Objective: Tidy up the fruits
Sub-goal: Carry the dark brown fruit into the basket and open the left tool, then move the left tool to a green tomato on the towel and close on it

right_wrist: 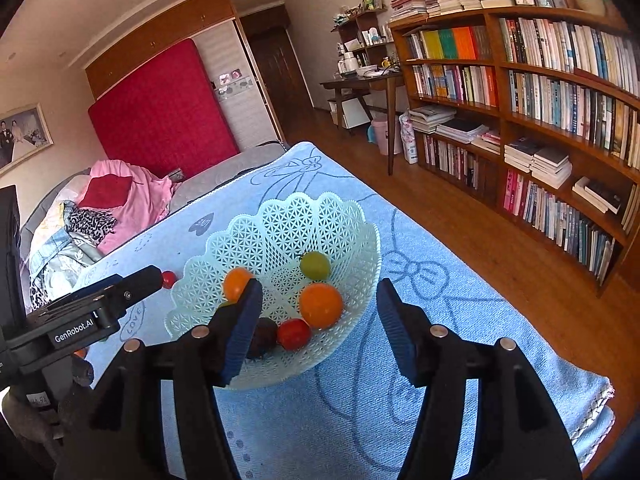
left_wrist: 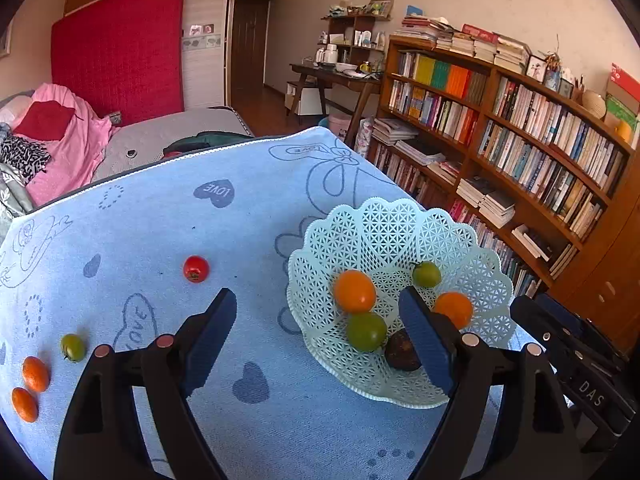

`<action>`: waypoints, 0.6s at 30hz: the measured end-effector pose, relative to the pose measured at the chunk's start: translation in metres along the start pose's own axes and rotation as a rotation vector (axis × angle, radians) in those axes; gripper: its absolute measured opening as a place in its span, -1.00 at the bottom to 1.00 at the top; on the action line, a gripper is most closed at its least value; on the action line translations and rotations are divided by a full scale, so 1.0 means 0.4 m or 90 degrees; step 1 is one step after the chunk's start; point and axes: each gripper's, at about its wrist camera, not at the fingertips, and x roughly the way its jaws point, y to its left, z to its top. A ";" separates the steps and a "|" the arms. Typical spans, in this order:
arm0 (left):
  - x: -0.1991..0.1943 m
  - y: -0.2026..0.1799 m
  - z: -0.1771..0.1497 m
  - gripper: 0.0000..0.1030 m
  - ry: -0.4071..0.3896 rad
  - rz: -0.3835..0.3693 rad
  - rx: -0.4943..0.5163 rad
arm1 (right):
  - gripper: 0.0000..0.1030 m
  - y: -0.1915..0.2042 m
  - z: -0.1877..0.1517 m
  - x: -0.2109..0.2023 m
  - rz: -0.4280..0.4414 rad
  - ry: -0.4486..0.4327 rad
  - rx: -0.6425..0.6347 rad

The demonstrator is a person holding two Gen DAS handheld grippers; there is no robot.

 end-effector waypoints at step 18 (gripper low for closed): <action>-0.071 0.188 -0.036 0.72 -0.024 0.143 -0.076 | 0.31 0.090 -0.019 -0.010 0.029 0.006 -0.028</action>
